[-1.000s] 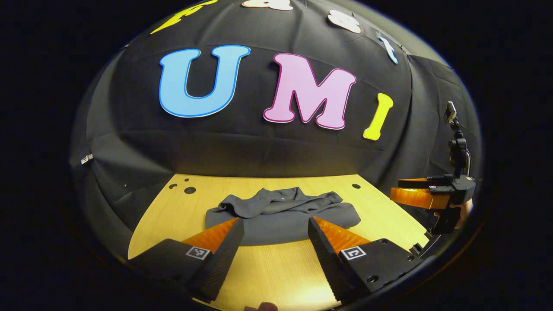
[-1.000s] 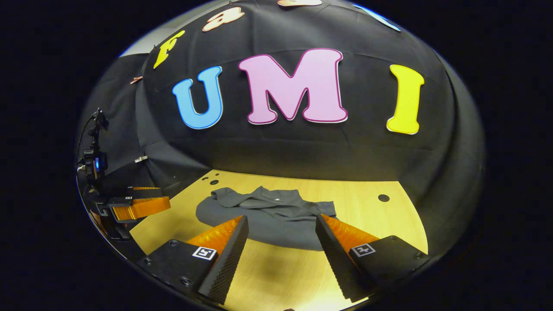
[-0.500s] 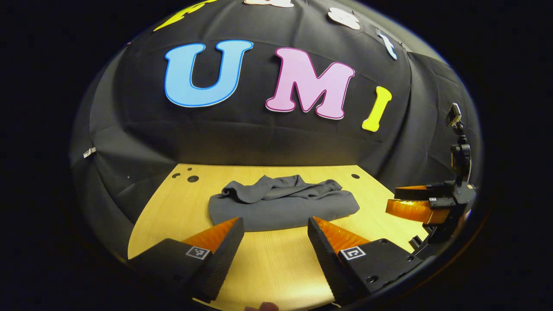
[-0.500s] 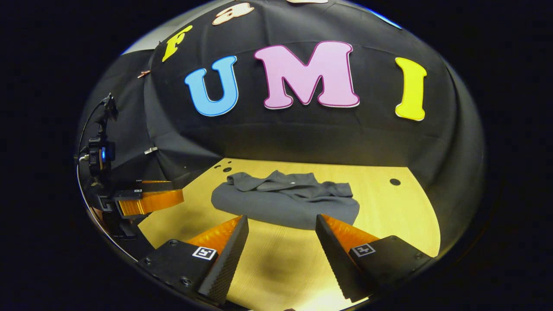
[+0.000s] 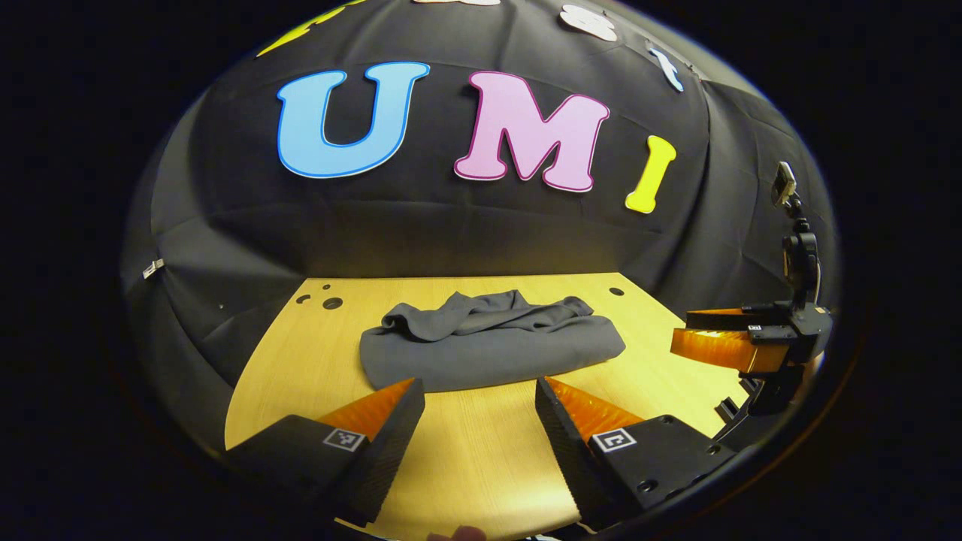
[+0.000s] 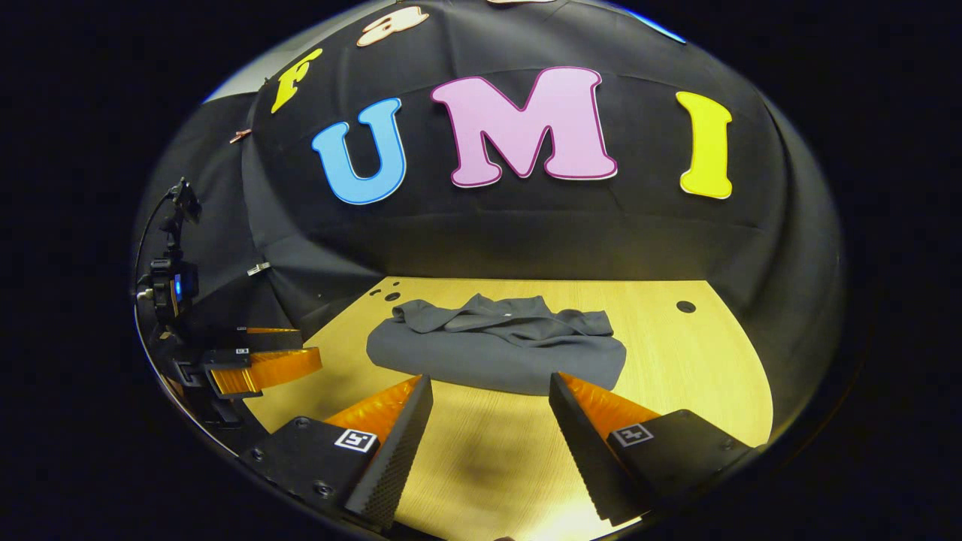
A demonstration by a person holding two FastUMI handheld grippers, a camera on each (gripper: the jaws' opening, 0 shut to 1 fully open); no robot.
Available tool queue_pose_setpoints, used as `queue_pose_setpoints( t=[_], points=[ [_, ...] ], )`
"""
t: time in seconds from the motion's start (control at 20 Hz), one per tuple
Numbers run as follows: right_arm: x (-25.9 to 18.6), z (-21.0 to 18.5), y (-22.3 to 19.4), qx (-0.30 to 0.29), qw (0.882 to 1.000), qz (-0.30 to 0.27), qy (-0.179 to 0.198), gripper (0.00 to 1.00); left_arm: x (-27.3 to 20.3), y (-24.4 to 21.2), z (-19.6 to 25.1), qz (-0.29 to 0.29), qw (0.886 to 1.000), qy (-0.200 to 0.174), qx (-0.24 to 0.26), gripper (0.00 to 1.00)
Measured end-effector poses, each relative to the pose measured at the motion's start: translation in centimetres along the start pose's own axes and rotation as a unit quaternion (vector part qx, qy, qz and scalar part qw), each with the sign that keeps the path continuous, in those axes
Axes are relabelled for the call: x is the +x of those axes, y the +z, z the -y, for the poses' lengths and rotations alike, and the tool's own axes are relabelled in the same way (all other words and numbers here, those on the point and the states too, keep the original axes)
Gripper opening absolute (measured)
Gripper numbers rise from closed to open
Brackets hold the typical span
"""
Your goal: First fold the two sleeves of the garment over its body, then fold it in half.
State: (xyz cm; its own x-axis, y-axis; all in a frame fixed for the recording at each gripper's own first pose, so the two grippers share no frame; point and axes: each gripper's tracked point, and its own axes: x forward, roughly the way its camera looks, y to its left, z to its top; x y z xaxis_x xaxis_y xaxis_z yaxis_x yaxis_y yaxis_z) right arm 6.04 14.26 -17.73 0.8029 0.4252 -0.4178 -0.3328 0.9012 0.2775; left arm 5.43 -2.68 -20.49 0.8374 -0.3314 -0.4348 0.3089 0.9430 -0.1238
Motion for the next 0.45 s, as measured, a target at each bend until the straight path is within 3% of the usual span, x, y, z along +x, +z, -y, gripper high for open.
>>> queue_pose_setpoints(
  t=[0.45],
  points=[
    [0.1, 1.5, -0.4, 0.022, 1.0, 0.002, 0.019, 0.97, -0.4, 0.1, 0.4, 0.0, 0.999, 0.04, 0.003, 0.94]
  ],
)
